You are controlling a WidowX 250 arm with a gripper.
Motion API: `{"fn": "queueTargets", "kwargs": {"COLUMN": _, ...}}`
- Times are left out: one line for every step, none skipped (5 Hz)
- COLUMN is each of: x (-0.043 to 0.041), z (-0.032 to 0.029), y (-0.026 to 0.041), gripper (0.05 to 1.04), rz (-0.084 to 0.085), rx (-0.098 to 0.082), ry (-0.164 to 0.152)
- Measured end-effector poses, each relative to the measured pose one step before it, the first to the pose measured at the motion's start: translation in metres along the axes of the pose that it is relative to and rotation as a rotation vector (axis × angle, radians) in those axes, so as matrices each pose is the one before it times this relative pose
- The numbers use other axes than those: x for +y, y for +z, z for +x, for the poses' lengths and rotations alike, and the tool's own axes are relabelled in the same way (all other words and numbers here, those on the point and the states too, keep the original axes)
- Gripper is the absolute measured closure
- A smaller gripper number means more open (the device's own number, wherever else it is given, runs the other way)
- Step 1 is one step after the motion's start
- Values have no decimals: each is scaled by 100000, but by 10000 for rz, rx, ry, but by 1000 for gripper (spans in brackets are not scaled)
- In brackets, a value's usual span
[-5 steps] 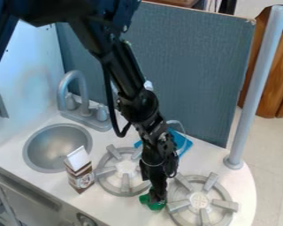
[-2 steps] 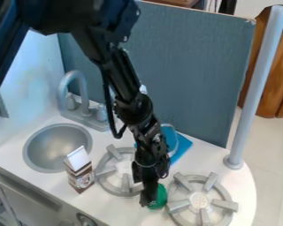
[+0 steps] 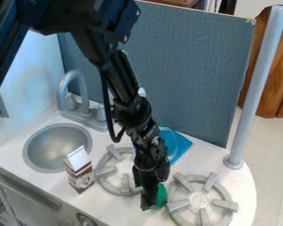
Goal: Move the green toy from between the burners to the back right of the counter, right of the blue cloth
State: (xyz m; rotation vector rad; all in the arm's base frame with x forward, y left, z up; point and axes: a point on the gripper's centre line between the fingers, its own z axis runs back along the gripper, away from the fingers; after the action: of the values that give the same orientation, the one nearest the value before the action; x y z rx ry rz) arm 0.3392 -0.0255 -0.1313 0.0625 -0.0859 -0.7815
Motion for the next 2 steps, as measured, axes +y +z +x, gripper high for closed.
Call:
{"fn": "queueTargets", "kwargs": {"x": -136, "z": 197, "y": 4, "gripper": 83, "rz": -37, "rx": -84, "ry": -75}}
{"fn": "queueTargets", "kwargs": {"x": 651, "z": 770, "y": 88, "gripper": 83, "rz": 148, "rx": -176, "ry": 98}}
